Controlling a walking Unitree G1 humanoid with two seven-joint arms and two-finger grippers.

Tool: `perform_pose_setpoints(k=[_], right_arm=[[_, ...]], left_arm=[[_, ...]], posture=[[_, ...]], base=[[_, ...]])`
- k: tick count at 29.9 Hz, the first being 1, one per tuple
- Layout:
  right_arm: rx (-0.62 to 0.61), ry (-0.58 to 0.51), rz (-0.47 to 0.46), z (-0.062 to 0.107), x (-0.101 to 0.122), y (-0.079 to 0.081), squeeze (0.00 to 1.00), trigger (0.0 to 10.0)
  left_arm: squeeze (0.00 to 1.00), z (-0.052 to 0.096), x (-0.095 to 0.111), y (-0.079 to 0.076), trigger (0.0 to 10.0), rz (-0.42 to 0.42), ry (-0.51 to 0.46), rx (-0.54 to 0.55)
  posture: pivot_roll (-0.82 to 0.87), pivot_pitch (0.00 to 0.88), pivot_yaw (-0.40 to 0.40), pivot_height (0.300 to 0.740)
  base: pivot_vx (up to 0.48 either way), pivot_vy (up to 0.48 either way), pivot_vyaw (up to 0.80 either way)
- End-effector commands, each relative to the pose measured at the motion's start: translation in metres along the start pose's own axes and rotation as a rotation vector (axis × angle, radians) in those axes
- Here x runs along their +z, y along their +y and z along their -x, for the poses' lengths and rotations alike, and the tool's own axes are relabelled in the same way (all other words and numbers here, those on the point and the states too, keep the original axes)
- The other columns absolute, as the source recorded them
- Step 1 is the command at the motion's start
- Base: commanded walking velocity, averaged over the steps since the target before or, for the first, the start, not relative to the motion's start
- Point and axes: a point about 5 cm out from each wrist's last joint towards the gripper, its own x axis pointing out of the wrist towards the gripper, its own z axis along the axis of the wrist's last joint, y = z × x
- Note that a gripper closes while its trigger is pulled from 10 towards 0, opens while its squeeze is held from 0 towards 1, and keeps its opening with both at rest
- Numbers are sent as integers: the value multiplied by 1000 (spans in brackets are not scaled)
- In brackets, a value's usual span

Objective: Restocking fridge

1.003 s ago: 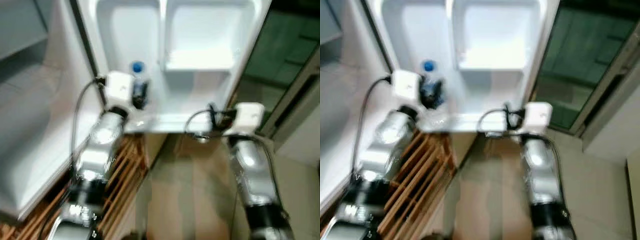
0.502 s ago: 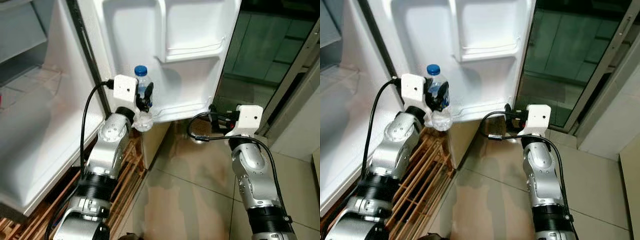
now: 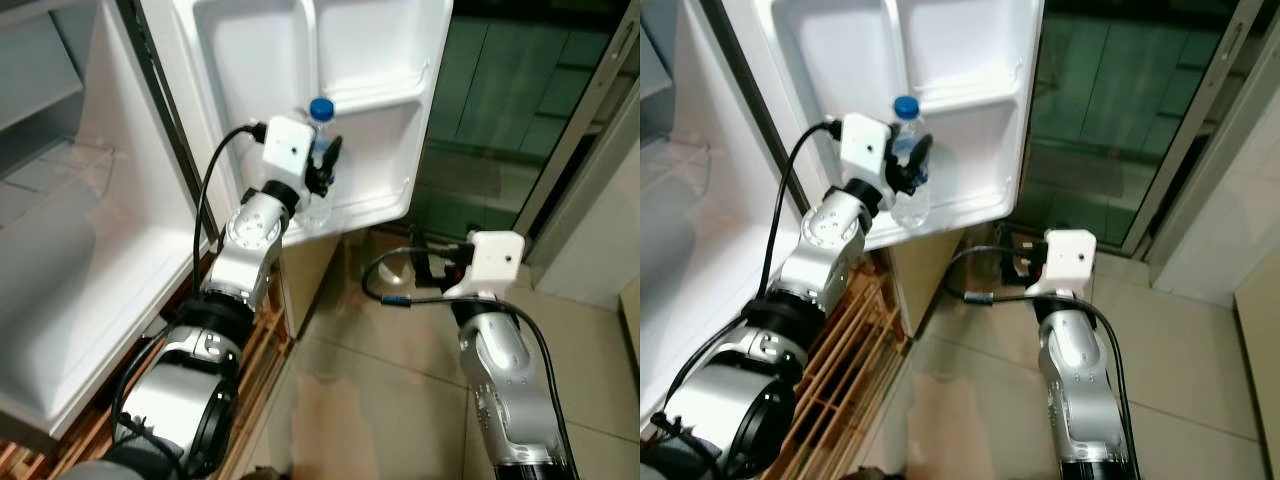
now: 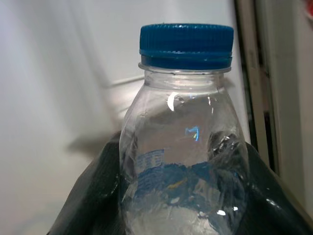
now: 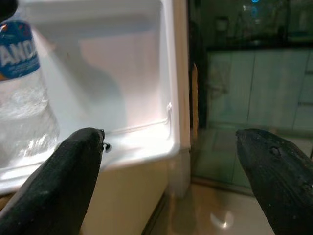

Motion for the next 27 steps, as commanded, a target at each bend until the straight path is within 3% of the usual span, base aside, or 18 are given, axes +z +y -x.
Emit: perform_pose_setpoints(k=[1, 3, 13, 20, 24, 27], right_arm=[[6, -1, 1, 5, 5, 6, 0, 10000], [5, 27, 17, 25, 5, 10, 0, 10000], [-39, 108, 35, 66, 10, 9, 0, 10000], [-41, 161, 52, 87, 15, 9, 0, 10000], [-48, 191, 52, 93, 17, 8, 0, 10000], [-48, 204, 50, 96, 17, 9, 0, 10000]], left_arm=[[0, -5, 16, 5, 10000, -94, -84, -31], [0, -3, 19, 7, 10000, -182, -138, -70], [0, -5, 31, 26, 10000, -333, -211, -33], [0, 12, -11, 37, 10000, -325, -12, 66], [0, 35, -48, 53, 10000, -161, 194, 231], [0, 46, -60, 61, 10000, -115, 269, 314]], posture=[[-122, 34, 137, 740], [-148, 78, 160, 740], [-221, 164, 163, 740], [-262, 215, 146, 740], [-271, 232, 139, 740], [-272, 236, 137, 740]], base=[[0, 0, 0], [0, 0, 0], [0, 0, 0], [0, 0, 0], [0, 0, 0], [0, 0, 0]])
